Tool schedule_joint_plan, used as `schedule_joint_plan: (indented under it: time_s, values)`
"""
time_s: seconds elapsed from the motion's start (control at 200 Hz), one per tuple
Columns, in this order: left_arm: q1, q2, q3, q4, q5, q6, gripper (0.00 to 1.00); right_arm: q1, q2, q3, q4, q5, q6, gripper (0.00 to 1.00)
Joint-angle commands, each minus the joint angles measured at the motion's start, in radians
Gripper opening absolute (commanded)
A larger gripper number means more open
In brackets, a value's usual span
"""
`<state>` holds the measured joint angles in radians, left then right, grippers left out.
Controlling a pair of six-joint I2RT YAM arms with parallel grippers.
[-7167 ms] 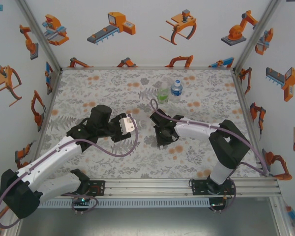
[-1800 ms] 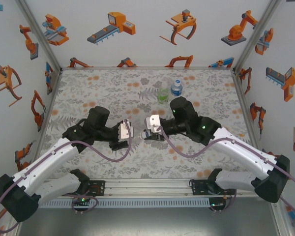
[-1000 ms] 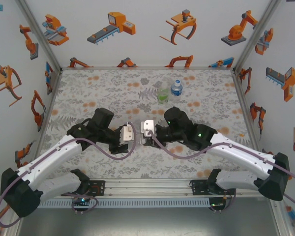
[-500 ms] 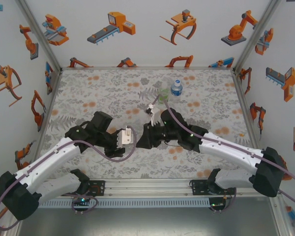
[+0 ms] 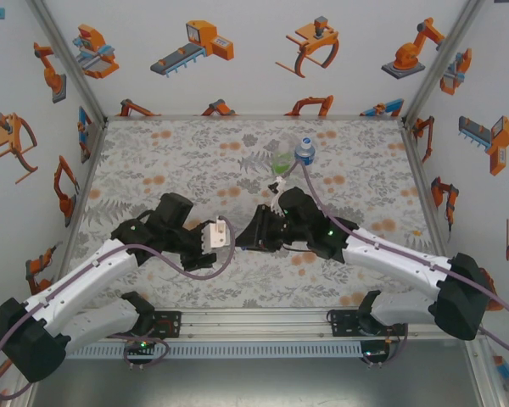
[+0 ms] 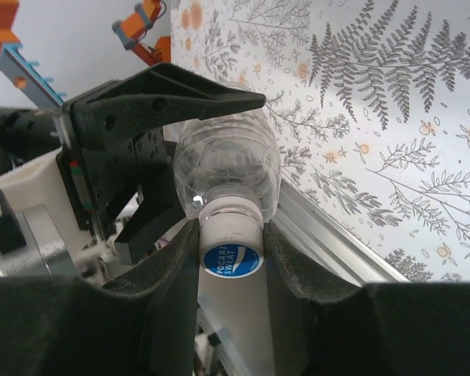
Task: Screw on the bottle caps
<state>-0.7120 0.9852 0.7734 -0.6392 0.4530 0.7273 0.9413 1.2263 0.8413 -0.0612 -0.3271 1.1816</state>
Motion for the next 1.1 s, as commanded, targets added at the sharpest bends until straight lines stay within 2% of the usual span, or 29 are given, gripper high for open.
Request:
schedule_joint_plan:
  time_s: [0.0,0.075,0.145,0.345,0.456,0.566,0.851,1.096]
  values:
    - [-0.009,-0.012,0.040,0.329,0.063,-0.055,0.00,0.023,-0.008,-0.014,-0.069,-0.043,0.137,0.20]
    - [-0.009,-0.010,0.038,0.334,0.062,-0.057,0.00,0.020,-0.020,-0.016,-0.073,-0.030,0.122,0.25]
    - [-0.008,-0.003,0.038,0.335,0.064,-0.057,0.00,0.021,-0.019,0.011,-0.074,-0.026,0.090,0.35]
    - [-0.008,0.013,0.042,0.322,0.062,-0.052,0.00,0.020,-0.052,0.128,-0.141,0.012,-0.204,0.58]
    - [-0.009,0.025,0.045,0.319,0.066,-0.051,0.00,0.020,-0.080,0.201,-0.219,0.042,-0.387,0.65]
    - [-0.008,0.030,0.048,0.313,0.070,-0.048,0.00,0.020,-0.113,0.248,-0.274,0.078,-0.556,0.68]
    - [-0.008,0.043,0.059,0.284,0.090,-0.029,0.00,0.020,-0.207,0.283,-0.339,0.097,-1.024,0.66]
    - [-0.006,0.056,0.078,0.242,0.163,-0.002,0.00,0.020,-0.216,0.282,-0.373,-0.093,-1.548,0.61]
